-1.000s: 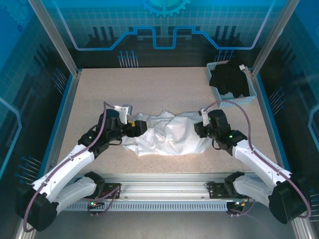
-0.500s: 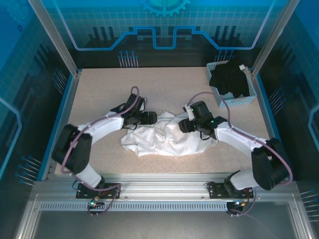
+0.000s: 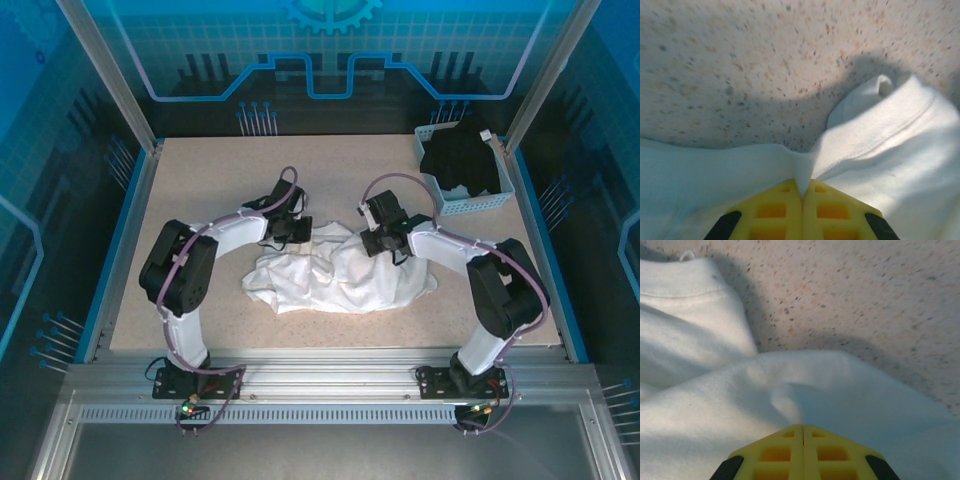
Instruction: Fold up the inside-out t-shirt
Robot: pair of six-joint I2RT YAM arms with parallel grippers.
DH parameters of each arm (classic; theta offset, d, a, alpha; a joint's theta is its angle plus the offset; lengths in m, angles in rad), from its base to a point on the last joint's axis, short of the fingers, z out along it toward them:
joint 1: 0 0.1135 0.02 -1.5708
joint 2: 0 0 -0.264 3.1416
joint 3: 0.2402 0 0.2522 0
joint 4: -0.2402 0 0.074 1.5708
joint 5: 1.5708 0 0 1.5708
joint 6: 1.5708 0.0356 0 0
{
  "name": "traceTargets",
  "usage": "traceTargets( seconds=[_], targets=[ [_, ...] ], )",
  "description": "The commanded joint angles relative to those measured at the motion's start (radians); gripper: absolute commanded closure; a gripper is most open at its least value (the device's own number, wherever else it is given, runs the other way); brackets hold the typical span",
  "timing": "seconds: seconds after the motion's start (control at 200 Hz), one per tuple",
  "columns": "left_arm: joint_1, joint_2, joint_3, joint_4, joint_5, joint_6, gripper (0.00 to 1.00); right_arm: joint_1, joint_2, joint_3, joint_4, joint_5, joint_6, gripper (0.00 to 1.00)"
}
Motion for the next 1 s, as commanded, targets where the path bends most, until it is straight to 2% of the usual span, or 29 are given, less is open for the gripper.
traceTargets(
  seconds=[0.0, 0.19, 0.37, 0.49, 0.56, 0.59, 0.665, 0.735, 0.79, 0.89, 0.995],
  targets=[
    [0.044, -0.196, -0.024, 0.066, -0.026, 0.003, 1.00, -0.030, -0.166, 0.022, 0.026, 0.045, -0.066, 1.00],
    [0.096, -0.495, -0.079, 0.180, 0.008, -0.033, 1.00, -0.083, -0.476, 0.015, 0.119, -0.017, -0.127, 1.00],
    [0.105, -0.808, -0.162, 0.274, -0.035, -0.061, 1.00, -0.108, -0.767, -0.030, 0.165, -0.050, -0.142, 1.00],
    [0.105, -0.981, -0.297, 0.287, -0.034, -0.094, 1.00, -0.110, -0.917, -0.142, 0.124, -0.077, -0.076, 1.00],
    [0.105, -1.057, -0.395, 0.249, 0.001, -0.113, 1.00, -0.108, -0.983, -0.278, 0.108, -0.119, 0.009, 1.00],
    [0.105, -1.081, -0.447, 0.230, 0.023, -0.124, 1.00, -0.107, -1.005, -0.333, 0.100, -0.145, 0.043, 0.96],
    [0.104, -1.120, -0.578, 0.189, 0.077, -0.169, 0.94, -0.093, -1.044, -0.473, 0.081, -0.167, 0.132, 0.81],
    [0.102, -1.136, -0.700, 0.180, 0.141, -0.232, 0.89, -0.077, -1.071, -0.591, 0.076, -0.162, 0.197, 0.73],
    [0.101, -1.152, -0.771, 0.170, 0.176, -0.260, 0.82, -0.069, -1.090, -0.629, 0.079, -0.161, 0.220, 0.69],
    [0.101, -1.196, -0.812, 0.111, 0.127, -0.259, 0.62, -0.045, -1.095, -0.652, 0.134, -0.163, 0.226, 0.61],
    [0.099, -1.185, -0.780, 0.087, 0.047, -0.238, 0.46, -0.007, -0.970, -0.615, 0.217, -0.208, 0.211, 0.55]
  ],
)
